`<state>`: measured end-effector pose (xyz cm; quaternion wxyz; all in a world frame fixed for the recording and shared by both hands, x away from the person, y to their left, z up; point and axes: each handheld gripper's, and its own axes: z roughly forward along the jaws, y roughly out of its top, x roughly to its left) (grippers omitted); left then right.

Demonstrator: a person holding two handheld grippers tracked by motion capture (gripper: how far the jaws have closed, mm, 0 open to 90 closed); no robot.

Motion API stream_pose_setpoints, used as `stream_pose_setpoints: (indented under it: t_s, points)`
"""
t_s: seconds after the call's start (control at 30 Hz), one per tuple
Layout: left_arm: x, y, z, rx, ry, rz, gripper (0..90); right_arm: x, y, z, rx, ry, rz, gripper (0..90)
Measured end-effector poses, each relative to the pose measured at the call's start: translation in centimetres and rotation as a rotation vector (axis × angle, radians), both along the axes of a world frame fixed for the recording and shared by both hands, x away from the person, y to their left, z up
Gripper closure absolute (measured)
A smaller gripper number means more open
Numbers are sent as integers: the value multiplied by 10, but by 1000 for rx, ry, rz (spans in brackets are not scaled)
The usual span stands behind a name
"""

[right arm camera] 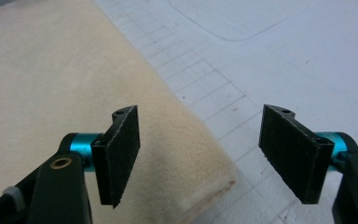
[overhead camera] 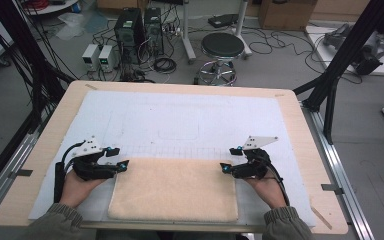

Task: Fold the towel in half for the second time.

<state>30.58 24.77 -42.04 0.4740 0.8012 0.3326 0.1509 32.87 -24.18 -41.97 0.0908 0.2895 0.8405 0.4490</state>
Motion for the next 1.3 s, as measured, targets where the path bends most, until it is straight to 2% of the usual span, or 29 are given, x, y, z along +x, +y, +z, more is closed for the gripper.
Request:
stream_pose_setpoints:
  t_s: [0.2,0.27,0.33,0.37,0.5,0.57,0.67,0.8,1.0,1.03,1.1,1.13,1.17,1.2,1.23,1.3]
  points:
    - [11,-6,-16,40,92,-17,381,6,10,-17,-53,62,25,277]
    - [13,-7,-19,49,111,-21,382,9,10,-20,-49,75,36,309]
    - [14,-6,-20,46,123,-19,389,9,9,-21,-38,100,56,353]
    - [16,-6,-22,37,151,-28,405,9,10,-22,-39,112,60,374]
    - [18,-5,-24,17,183,-32,441,11,10,-25,-24,144,80,442]
    - [17,-5,-24,6,192,-31,492,11,8,-25,-5,172,85,519]
    - [16,-5,-24,13,190,-47,574,10,9,-25,0,186,96,601]
    - [15,-6,-23,15,181,-59,628,8,9,-24,2,181,110,670]
    - [11,-8,-20,37,150,-66,736,1,12,-21,-27,129,117,735]
    - [10,-8,-18,39,143,-62,759,0,13,-18,-35,105,119,747]
    - [9,-9,-13,32,117,-33,772,-1,12,-14,-32,95,117,753]
    - [9,-9,-13,32,117,-33,776,-1,12,-11,-29,88,119,754]
    - [11,-11,-8,26,83,-1,779,0,11,-8,-23,77,117,755]
    - [13,-12,-5,31,66,15,781,1,12,-5,-25,64,111,755]
    - [13,-12,-5,31,66,15,782,1,12,-5,-25,64,111,755]
    - [19,-14,2,29,40,54,782,9,14,6,-46,26,89,755]
